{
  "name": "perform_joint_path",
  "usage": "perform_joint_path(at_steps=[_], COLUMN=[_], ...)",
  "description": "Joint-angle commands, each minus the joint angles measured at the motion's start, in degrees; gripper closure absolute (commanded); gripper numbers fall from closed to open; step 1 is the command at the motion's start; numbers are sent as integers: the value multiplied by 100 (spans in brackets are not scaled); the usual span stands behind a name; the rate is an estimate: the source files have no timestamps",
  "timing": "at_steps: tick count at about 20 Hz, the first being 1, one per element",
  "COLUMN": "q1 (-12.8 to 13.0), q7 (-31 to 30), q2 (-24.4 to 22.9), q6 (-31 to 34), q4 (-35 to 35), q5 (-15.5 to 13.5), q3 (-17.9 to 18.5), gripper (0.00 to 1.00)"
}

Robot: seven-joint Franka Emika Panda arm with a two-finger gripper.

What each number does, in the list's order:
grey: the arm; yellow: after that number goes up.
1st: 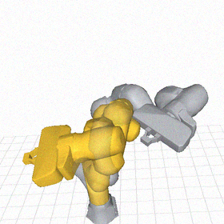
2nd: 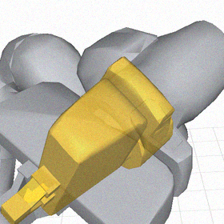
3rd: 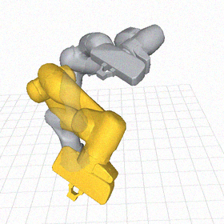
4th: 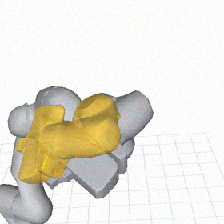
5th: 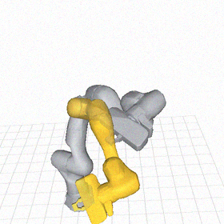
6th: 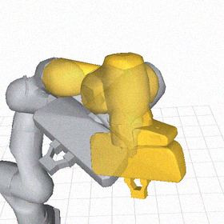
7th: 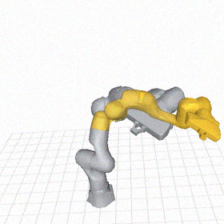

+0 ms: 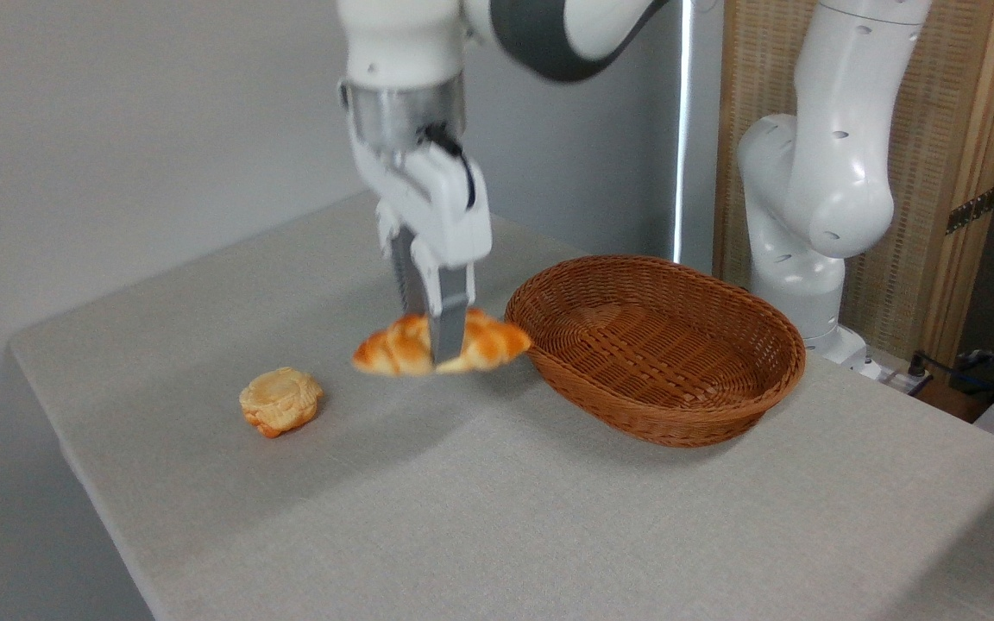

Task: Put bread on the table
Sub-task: 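Lower the braided roll onto the table beside the bun and open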

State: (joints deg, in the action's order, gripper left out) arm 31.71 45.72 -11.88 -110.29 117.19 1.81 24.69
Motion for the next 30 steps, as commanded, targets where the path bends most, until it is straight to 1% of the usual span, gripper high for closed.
perform_joint_path(at_steps=[1, 2, 4, 5, 6, 9, 10, 30], q1=[64, 64, 73, 81, 73, 81, 81, 73], q7=[-351, -501, -756, -853, -924, -942, -942, -968], q2=[966, 1177, 1556, 1671, 1733, 1795, 1795, 1751], q6=[-763, -939, -1038, -1047, -1047, -1055, -1055, -1029], q4=[-196, -257, -450, -529, -600, -662, -662, -680], q5=[-294, -374, -383, -383, -392, -392, -383, -383], q3=[291, 282, 238, 221, 212, 194, 194, 194], gripper=[48, 48, 44, 37, 27, 11, 1, 0])
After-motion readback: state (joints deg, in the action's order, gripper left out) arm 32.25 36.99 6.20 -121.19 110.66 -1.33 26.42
